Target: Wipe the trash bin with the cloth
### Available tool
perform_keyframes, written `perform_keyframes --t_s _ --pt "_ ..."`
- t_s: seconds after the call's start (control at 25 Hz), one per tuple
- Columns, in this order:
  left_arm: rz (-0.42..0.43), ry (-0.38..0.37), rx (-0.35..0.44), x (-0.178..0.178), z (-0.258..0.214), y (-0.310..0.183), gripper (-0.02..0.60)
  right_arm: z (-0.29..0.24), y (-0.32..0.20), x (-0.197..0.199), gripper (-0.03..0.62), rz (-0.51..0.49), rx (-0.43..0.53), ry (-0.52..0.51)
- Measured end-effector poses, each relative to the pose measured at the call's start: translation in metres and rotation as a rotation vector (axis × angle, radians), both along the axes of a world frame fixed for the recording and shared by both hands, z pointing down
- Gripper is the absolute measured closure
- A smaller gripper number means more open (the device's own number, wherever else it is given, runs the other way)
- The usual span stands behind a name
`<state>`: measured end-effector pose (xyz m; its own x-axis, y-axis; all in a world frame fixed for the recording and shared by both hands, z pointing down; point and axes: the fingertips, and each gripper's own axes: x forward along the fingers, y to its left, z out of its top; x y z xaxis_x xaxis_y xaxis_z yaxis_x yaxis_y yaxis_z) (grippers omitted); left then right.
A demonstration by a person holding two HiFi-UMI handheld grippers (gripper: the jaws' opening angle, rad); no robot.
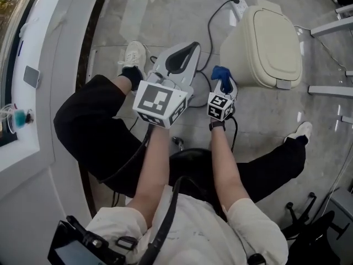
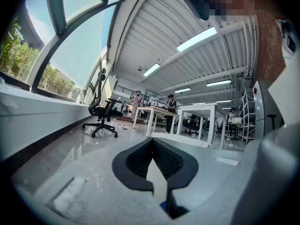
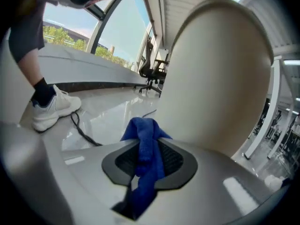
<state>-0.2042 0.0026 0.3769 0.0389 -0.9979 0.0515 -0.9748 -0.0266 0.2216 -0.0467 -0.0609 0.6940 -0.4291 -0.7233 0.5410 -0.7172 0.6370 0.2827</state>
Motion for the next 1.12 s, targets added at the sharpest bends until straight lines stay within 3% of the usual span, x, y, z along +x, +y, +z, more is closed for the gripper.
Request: perform_keyframes --t_s 0.24,0.36,0.44,0.56,0.76,0.88,1.04,1.12 --pt "0.033 -0.007 -0.062 0.010 0.024 -0.016 0.581 0.096 0.000 0.012 0.522 0.084 -0.246 0.020" --pt "0.008 0.004 -0.079 0.010 0.027 -0.019 0.581 0.110 0.005 0.011 0.523 0.074 -0.352 -0.021" --pt "-0.026 0.008 -0.072 0.010 0.025 -0.020 0.581 0.101 0.005 0.010 0.523 0.047 -0.369 -0.052" --pt "-0.085 0.007 -0.045 0.016 0.013 -0.018 0.581 0.040 0.011 0.007 0.523 -0.023 -0.293 -0.119" --pt "-0.170 -0.007 0.026 0.043 -0.020 -0.009 0.581 -0.127 0.026 -0.003 0.523 -0.229 0.006 -0.324" --pt "-0.239 0.011 0.063 0.067 -0.033 0.007 0.581 -0.200 0.042 0.002 0.523 -0.332 0.085 -0.444" --pt "-0.306 -0.002 0.109 0.097 -0.056 0.028 0.581 -0.296 0.051 0.019 0.523 -0.392 0.232 -0.558" --pt "-0.335 -0.011 0.129 0.108 -0.065 0.037 0.581 -0.328 0.042 0.030 0.523 -0.377 0.321 -0.539"
